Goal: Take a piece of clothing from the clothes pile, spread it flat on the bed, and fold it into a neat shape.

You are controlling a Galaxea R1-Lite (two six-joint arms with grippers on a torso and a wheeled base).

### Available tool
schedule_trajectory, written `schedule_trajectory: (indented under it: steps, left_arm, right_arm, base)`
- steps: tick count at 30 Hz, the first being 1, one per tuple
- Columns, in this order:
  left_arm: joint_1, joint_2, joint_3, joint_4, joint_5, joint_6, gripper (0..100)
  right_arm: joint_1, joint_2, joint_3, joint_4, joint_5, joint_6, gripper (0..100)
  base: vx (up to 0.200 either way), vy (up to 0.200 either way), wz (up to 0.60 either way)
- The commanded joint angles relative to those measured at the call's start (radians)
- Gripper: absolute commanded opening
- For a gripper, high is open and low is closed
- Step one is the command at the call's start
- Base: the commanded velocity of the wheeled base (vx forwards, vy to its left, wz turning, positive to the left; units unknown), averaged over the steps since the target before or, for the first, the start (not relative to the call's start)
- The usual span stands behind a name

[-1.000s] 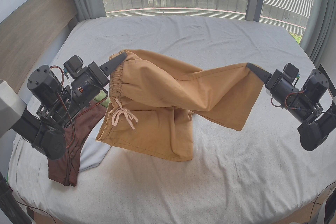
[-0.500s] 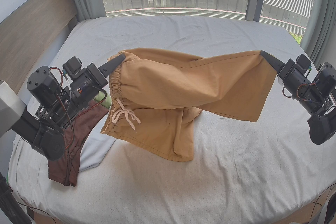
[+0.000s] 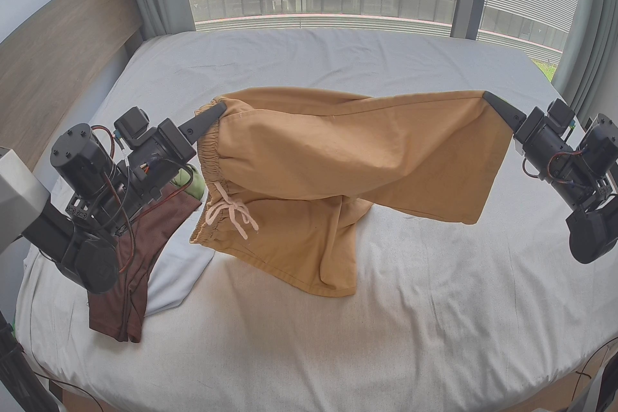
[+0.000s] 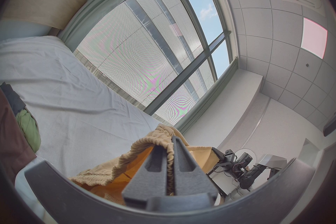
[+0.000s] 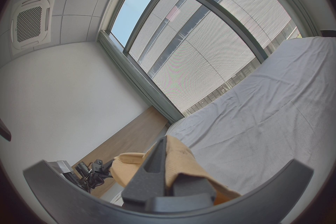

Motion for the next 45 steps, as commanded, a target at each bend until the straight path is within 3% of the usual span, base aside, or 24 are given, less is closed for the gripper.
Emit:
schedule_trajectory:
  steps: [1, 21, 29, 37, 45]
  left_arm:
    - [0.015, -0.002, 0.005, 0.0, -0.001, -0.001, 0]
    - [0.029, -0.001, 0.021, 0.0, -0.017, -0.001, 0]
    - [0.017, -0.074, 0.016, 0.001, -0.015, -0.01, 0]
    - [-0.038, -0.096, -0.077, 0.003, 0.022, -0.018, 0]
    - [-0.028, -0.096, -0.099, 0.001, 0.065, -0.021, 0]
  right_arm:
    - [0.009, 0.066, 0.0, -0.01, -0.001, -0.01, 0]
    - [0.015, 0.106, 0.005, -0.036, -0.001, -0.036, 0]
    - [0.023, 0.007, -0.003, -0.016, 0.004, -0.036, 0]
    - [0.014, -0.121, -0.144, 0.22, 0.001, -0.05, 0]
    - [-0.008, -0.165, -0.261, 0.344, 0.002, -0.05, 0]
  base:
    - [0.0, 0.0, 0.0]
    - [0.0, 0.0, 0.0]
    - [0.0, 0.0, 0.0]
    - [0.0, 0.0, 0.0]
    - [0.0, 0.0, 0.0]
